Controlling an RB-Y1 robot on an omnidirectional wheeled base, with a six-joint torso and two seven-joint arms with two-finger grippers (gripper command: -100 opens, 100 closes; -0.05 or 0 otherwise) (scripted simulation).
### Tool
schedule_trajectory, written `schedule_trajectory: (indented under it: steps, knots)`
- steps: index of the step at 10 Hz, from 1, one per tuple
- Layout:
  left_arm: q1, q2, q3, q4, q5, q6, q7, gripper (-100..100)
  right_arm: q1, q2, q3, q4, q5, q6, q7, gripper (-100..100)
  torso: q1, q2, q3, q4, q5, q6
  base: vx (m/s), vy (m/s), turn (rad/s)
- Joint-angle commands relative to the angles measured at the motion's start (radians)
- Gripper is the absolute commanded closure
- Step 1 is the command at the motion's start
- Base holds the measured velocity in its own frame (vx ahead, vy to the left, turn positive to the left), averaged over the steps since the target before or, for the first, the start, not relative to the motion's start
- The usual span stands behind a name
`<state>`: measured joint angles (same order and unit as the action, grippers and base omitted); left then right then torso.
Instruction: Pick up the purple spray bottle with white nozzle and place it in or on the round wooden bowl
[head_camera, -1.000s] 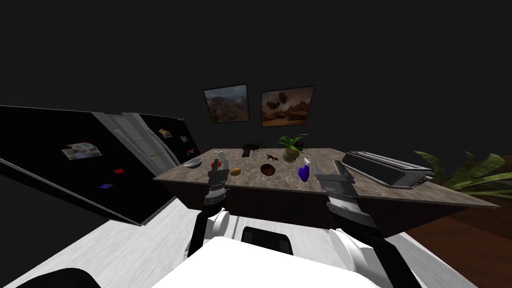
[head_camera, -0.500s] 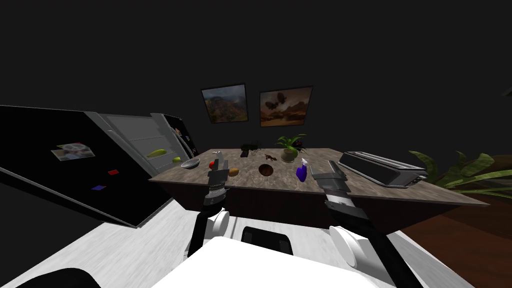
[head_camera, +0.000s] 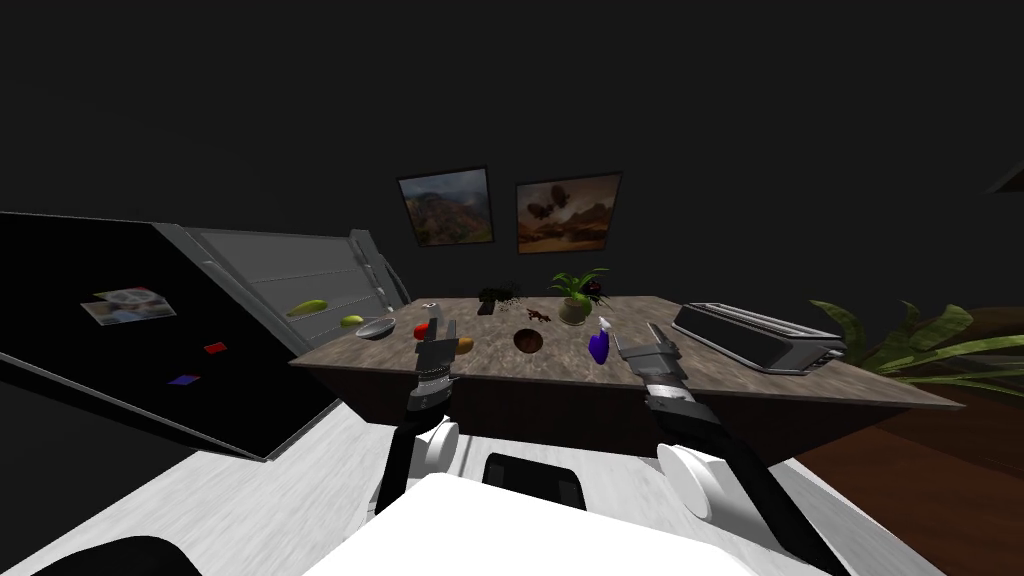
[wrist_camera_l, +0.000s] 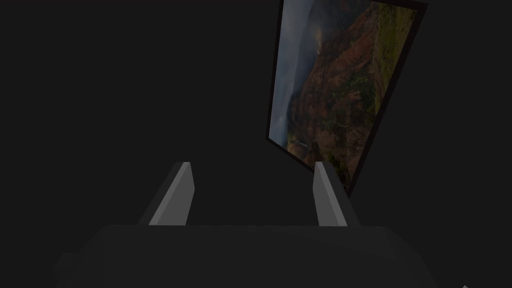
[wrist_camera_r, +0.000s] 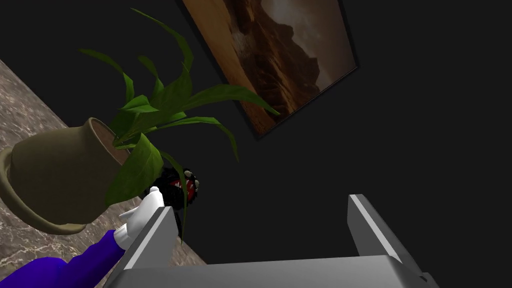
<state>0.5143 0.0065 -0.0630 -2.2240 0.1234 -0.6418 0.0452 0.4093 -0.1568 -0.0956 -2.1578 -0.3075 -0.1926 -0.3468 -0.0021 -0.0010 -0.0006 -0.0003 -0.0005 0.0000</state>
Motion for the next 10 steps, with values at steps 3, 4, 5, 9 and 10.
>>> schedule_trajectory:
  steps: [3, 4, 5, 9, 10]
  knots:
    - [0.0, 0.0, 0.0, 0.0, 0.0, 0.0, 0.0, 0, -0.03, -0.013, -0.008, 0.032, -0.059, 0.092, -0.062, -100, 0.0, 0.0, 0.0, 0.0, 0.0, 0.0, 0.012, -0.03, -0.013]
    - [0.0, 0.0, 0.0, 0.0, 0.0, 0.0, 0.0, 0, -0.038, -0.016, -0.01, 0.04, -0.075, 0.114, -0.077, -100, 0.0, 0.0, 0.0, 0.0, 0.0, 0.0, 0.013, -0.023, -0.011]
    - [0.0, 0.0, 0.0, 0.0, 0.0, 0.0, 0.0, 0, -0.046, -0.02, -0.012, 0.049, -0.09, 0.137, -0.093, -100, 0.0, 0.0, 0.0, 0.0, 0.0, 0.0, 0.011, -0.018, -0.006]
    - [0.0, 0.0, 0.0, 0.0, 0.0, 0.0, 0.0, 0, -0.077, -0.025, -0.02, 0.081, -0.152, 0.228, -0.155, -100, 0.001, 0.0, 0.0, 0.0, 0.0, 0.0, 0.009, -0.012, -0.006]
    - [0.0, 0.0, 0.0, 0.0, 0.0, 0.0, 0.0, 0, -0.085, -0.025, -0.022, 0.089, -0.168, 0.253, -0.172, -100, 0.002, 0.0, 0.0, 0.0, 0.0, 0.0, 0.01, -0.009, -0.007]
